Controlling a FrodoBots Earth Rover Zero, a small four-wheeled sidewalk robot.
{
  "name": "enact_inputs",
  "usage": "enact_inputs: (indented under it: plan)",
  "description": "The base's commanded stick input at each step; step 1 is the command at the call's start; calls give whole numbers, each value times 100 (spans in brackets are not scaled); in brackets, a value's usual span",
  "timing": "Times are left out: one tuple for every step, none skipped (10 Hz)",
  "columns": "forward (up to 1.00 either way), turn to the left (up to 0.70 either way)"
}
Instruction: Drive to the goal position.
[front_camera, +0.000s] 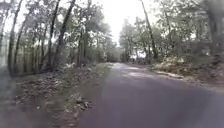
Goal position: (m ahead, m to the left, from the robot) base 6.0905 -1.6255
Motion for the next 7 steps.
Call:
enact_inputs:
  plan:
    - [70, -13]
    - [70, -1]
    - [70, -1]
    - [70, -1]
    - [70, -1]
    - [70, -1]
    - [70, -1]
